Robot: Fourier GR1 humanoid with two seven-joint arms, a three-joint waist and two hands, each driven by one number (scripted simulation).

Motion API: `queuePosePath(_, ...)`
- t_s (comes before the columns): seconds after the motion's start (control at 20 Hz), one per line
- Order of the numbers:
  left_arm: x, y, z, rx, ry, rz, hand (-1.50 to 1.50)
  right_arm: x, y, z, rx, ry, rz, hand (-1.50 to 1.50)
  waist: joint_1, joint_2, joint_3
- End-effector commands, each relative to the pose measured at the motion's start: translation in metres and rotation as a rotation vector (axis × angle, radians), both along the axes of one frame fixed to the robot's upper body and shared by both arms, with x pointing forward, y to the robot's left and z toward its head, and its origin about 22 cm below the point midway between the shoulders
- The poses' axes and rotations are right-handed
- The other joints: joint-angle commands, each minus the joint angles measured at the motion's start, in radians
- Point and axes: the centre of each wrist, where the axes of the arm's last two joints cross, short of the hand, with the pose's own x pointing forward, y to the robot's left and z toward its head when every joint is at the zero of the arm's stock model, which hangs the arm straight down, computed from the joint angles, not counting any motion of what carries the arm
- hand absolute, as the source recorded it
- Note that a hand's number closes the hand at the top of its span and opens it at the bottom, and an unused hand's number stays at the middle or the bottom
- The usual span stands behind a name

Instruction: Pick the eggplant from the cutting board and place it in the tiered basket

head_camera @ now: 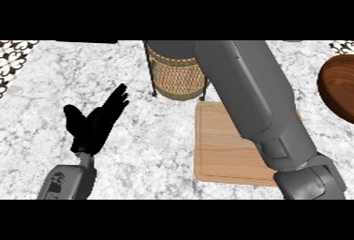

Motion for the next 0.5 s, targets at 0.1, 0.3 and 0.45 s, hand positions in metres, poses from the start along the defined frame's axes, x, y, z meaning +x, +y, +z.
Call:
queuePosePath(0.1, 0.008, -0.01, -0.001, 0.003, -0.018, -0.028, 0.0, 0.015, -0.008, -0.016, 0.276, -0.099, -0.014, 1.5, 0.032, 0.016, 0.001)
queuePosePath(0.3, 0.006, -0.015, 0.007, 0.001, -0.018, -0.053, 0.0, 0.023, -0.004, -0.028, 0.332, -0.095, 0.072, -1.5, 0.045, 0.011, 0.001)
queuePosePath(0.45, 0.019, -0.017, 0.015, 0.016, -0.04, -0.059, 0.0, 0.024, 0.002, -0.032, 0.33, -0.143, 0.12, -1.5, 0.075, 0.026, 0.0)
